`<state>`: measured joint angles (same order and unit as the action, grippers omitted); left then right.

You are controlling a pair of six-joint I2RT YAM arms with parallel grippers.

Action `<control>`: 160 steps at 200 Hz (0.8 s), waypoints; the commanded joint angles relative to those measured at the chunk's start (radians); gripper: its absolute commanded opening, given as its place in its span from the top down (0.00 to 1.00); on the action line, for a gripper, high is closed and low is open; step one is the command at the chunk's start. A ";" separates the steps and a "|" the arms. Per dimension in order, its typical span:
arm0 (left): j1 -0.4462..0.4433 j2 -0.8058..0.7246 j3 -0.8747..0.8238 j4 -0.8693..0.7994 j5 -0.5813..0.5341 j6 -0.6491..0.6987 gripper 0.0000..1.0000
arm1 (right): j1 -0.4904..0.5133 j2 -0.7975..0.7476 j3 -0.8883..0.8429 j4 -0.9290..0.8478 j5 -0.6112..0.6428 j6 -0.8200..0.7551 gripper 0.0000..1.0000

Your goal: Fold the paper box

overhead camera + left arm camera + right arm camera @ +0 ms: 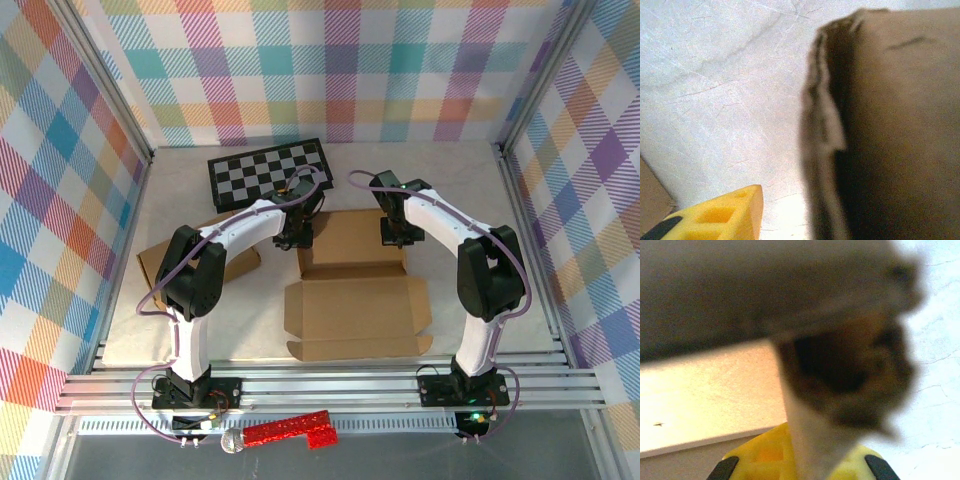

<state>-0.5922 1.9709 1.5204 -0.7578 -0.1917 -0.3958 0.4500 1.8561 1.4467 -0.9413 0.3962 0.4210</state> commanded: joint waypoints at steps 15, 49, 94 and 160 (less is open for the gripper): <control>-0.006 -0.019 0.008 -0.004 0.080 -0.009 0.50 | -0.003 0.024 0.032 -0.035 -0.015 0.028 1.00; 0.010 -0.027 0.058 0.000 0.184 -0.030 0.39 | -0.025 0.051 0.045 -0.053 -0.051 0.034 1.00; 0.028 -0.005 0.152 0.039 0.403 -0.017 0.36 | -0.040 0.069 0.058 -0.066 -0.079 0.037 1.00; 0.031 -0.039 0.331 -0.089 0.283 -0.027 0.33 | -0.100 0.084 0.075 -0.092 -0.137 0.066 1.00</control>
<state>-0.5549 1.9999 1.7767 -0.8062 0.1219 -0.4080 0.3725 1.9083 1.4998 -1.0039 0.3157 0.4599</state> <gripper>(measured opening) 0.663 0.050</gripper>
